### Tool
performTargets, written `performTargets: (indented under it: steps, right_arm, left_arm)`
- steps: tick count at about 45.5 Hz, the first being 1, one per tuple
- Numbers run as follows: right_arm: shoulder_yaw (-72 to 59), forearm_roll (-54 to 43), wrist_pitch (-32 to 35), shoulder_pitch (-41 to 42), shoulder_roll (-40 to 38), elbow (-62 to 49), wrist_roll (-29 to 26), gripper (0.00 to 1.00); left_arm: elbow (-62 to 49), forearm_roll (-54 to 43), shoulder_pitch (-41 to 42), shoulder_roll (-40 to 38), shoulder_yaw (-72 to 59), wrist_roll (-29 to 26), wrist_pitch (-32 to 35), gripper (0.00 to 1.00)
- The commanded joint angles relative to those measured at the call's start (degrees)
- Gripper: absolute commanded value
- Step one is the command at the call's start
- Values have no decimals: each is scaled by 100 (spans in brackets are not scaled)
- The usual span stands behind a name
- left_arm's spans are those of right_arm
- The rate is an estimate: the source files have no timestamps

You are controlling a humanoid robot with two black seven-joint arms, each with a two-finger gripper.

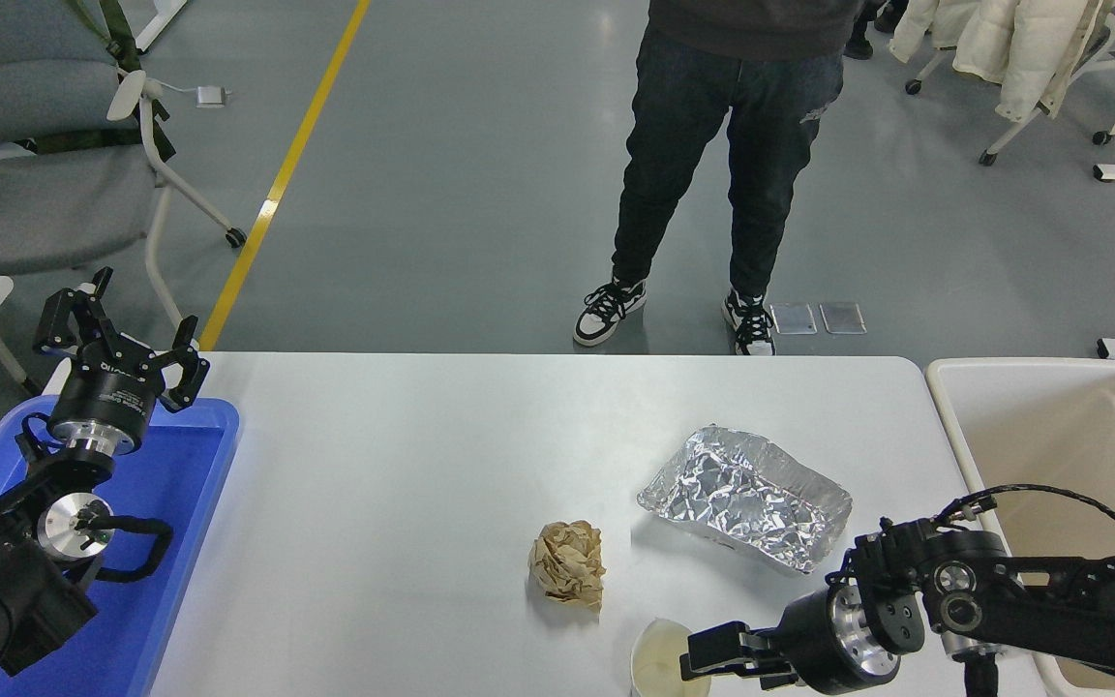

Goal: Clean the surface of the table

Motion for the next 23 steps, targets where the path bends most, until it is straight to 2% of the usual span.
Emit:
performTargets:
  steps: [1, 4, 8, 12, 14, 15, 23]
  right_arm:
    - [-4, -58, 2, -29, 133, -2, -1, 78]
    - [-13, -76, 1, -38, 133, -2, -1, 72]
    - [-4, -76, 1, -73, 141, -11, 8, 56]
    - [-4, -67, 10, -73, 203, -11, 165, 24]
    - [4, -67, 54, -65, 186, -3, 358, 4]
    - [22, -67, 72, -64, 168, -2, 455, 0]
    - [92, -76, 397, 50, 10, -3, 640, 0]
  left_arm:
    - [-6, -8, 0, 0, 0, 0, -1, 100]
    - [-6, 0, 0, 0, 0, 0, -1, 100]
    - [-6, 0, 0, 0, 0, 0, -1, 100]
    - [-6, 0, 0, 0, 0, 0, -1, 100]
    - [-6, 0, 0, 0, 0, 0, -1, 100]
    - [3, 0, 0, 0, 0, 0, -1, 100]
    - [-6, 0, 0, 0, 0, 0, -1, 100]
